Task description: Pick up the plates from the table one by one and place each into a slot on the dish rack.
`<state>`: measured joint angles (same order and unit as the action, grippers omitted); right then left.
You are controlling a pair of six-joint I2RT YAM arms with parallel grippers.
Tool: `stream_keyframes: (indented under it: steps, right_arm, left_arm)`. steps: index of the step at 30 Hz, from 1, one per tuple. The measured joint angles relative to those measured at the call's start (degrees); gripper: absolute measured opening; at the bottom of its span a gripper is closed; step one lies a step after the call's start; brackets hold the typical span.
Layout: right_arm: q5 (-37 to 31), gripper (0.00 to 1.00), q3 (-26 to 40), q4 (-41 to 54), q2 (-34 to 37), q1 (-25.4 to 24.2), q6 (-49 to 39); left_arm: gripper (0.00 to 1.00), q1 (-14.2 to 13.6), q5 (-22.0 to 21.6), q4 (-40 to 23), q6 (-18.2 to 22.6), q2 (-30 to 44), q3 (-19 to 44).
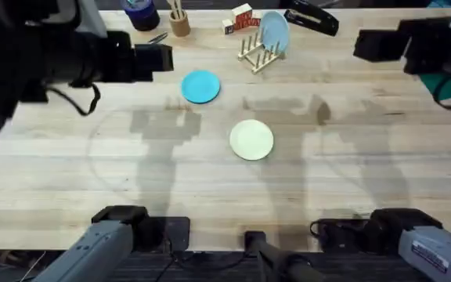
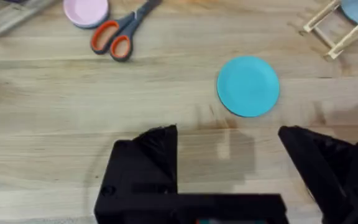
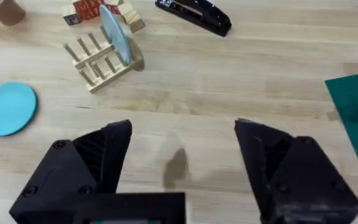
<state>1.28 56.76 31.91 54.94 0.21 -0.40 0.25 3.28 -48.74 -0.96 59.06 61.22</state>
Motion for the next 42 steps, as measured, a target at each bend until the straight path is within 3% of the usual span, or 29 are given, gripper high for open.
stream_keyframes:
  steps: [12, 13, 18, 19, 20, 26, 30, 36, 42]
  right_arm:
    - [0.02, 0.995, 0.95, 0.29, 4.43, 0.0, 0.0]
    - [0.02, 0.995, 0.95, 0.27, 4.43, 0.0, 0.0]
    - [0.02, 0.995, 0.95, 0.29, 4.43, 0.0, 0.0]
    - [0.02, 0.995, 0.95, 0.29, 4.43, 0.0, 0.0]
    - [0.02, 0.995, 0.95, 0.29, 4.43, 0.0, 0.0]
    - [0.02, 0.996, 0.95, 0.29, 4.43, 0.0, 0.0]
    - [0.02, 0.996, 0.95, 0.29, 4.43, 0.0, 0.0]
    - [0.02, 0.996, 0.95, 0.29, 4.43, 0.0, 0.0]
    - [0.02, 0.996, 0.95, 0.29, 4.43, 0.0, 0.0]
  left_arm:
    - [0.993, 0.0, 0.4, 1.06, 0.01, 4.75, 1.17]
    - [0.956, 0.0, 0.4, 1.13, -0.21, 4.75, 1.18]
    - [0.181, 0.0, 1.99, 1.39, -0.36, 4.75, 1.19]
    - [0.078, 0.0, 3.05, 1.52, -0.17, 4.78, 1.19]
    - [0.052, 0.0, 4.37, 1.65, -0.25, 4.98, 1.19]
    - [0.041, 0.97, 16.6, 2.36, 1.09, 9.81, 1.41]
    - [0.04, 4.81, 26.54, 3.43, 3.04, 15.01, 1.41]
    - [0.04, 10.73, 38.05, 7.85, 5.22, 22.08, 1.41]
    - [0.039, 11.89, 46.58, 11.18, 7.12, 29.58, 1.43]
